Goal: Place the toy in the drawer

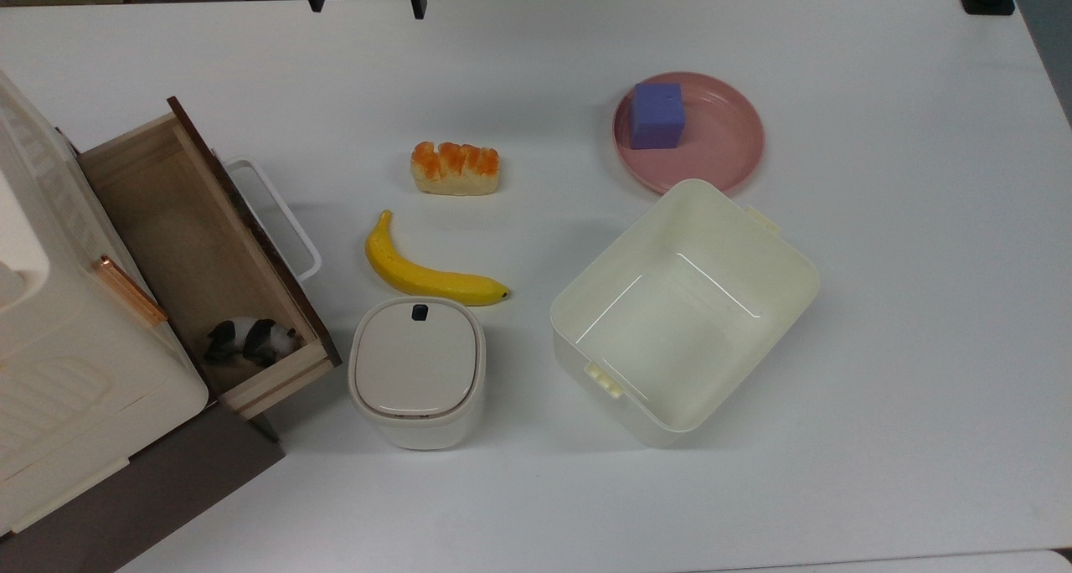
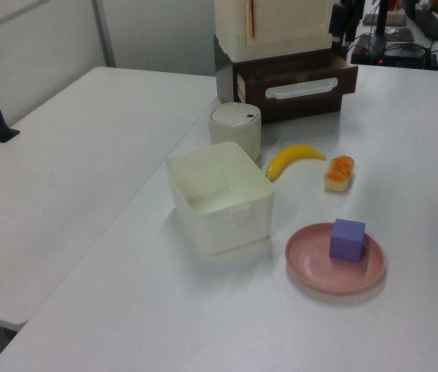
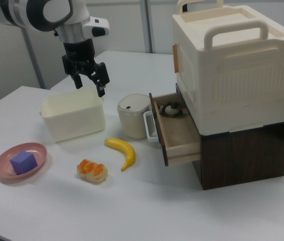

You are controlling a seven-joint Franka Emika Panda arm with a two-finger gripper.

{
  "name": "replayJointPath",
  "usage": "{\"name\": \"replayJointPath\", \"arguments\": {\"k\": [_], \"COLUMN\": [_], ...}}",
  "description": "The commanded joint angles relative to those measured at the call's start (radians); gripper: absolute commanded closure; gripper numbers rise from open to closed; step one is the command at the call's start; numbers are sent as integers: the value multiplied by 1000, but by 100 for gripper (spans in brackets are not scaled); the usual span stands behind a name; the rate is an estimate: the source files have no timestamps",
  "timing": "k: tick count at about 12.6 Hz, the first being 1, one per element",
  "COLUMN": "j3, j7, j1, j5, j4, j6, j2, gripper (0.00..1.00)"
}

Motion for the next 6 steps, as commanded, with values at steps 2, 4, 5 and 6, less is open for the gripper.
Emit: {"name": "replayJointPath", "arguments": {"k": [2, 4, 5, 6], "j3": [29, 102, 103, 103], "j7": [66, 66, 64, 64], "j1": [-62, -118, -118, -117], "j5": [35, 34, 34, 34], "j4": [1, -1, -1, -1], "j6": [-6, -6, -6, -6], "j2": [-16, -18, -18, -18], "gripper": [0, 0, 0, 0]}}
